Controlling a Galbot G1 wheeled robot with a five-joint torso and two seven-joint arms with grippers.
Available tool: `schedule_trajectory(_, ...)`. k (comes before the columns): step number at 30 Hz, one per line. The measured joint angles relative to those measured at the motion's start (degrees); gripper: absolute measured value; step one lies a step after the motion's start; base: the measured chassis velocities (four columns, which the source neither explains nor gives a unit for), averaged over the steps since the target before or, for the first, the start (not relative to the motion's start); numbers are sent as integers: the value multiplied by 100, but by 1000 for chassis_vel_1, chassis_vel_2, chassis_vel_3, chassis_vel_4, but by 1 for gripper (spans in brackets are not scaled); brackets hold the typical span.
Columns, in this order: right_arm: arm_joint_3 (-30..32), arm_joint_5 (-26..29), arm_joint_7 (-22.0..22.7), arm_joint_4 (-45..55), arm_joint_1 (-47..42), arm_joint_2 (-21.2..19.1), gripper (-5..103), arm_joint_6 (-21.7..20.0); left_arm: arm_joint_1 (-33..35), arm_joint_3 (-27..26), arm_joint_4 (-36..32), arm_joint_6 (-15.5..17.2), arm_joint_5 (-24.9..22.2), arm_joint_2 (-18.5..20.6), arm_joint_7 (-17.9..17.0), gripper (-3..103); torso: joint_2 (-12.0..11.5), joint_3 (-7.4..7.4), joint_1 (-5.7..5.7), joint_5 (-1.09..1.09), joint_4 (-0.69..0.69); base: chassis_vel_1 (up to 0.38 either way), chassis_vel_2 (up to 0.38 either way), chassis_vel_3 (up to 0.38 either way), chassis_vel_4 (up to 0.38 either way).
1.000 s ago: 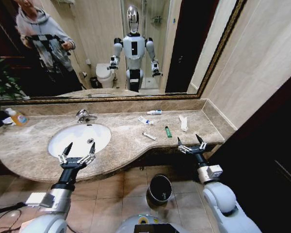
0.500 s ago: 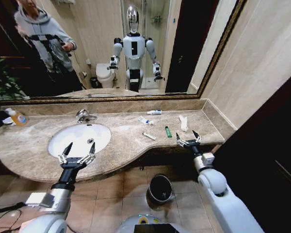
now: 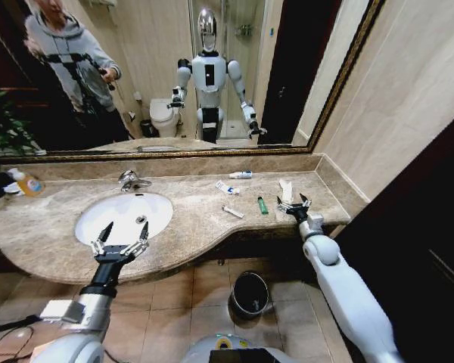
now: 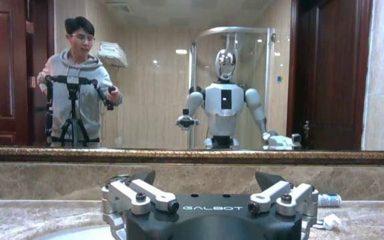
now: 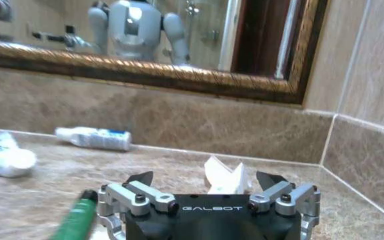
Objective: Pick up the trash from the sink and place it in the trash bin.
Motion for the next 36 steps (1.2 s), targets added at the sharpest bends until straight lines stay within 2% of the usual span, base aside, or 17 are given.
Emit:
schedule_trajectory(5,-107,-71,-25,-705,462,101,100,75,0,0,0,0,0,0,0,100,0,0,0,1,0,0,0,0,0)
schedule_trajectory(12,-150,-106,-118,-1152,681,136,101,166,0,0,0,0,0,0,0,100,0,0,0,4,0,0,0,0,0)
schedule_trajectory(15,-142,-91,-161,-1193,690,121,90,198,0,0,0,0,0,0,0,100,0,0,0,3,0,0,0,0,0)
schedule_trajectory(17,-141,-90,-171,-1193,684,116,90,200,0,0,0,0,0,0,0,100,0,0,0,2,0,0,0,0,0)
schedule_trajectory(20,-146,-91,-186,-1186,627,104,79,203,0,0,0,0,0,0,0,100,0,0,-1,3,0,0,0,0,0)
schedule_trajectory(24,-146,-94,-190,-1166,597,105,71,200,0,0,0,0,0,0,0,100,0,0,-1,3,0,0,0,0,0)
schedule_trajectory(27,-138,-95,-191,-1154,583,102,58,193,0,0,0,0,0,0,0,100,0,0,-1,3,0,0,0,0,0)
schedule_trajectory(29,-136,-95,-191,-1154,583,101,58,192,0,0,0,0,0,0,0,100,0,0,-1,3,0,0,0,0,0)
schedule_trajectory(30,-130,-94,-191,-1154,583,98,51,188,0,0,0,0,0,0,0,100,0,0,-1,3,0,0,0,0,0)
schedule_trajectory(32,-127,-93,-188,-1153,583,97,51,185,0,0,0,0,0,0,0,100,0,0,-1,3,0,0,0,0,0)
schedule_trajectory(36,-117,-85,-176,-1135,573,97,35,180,0,0,0,0,0,0,0,100,0,0,-1,3,0,0,0,0,0)
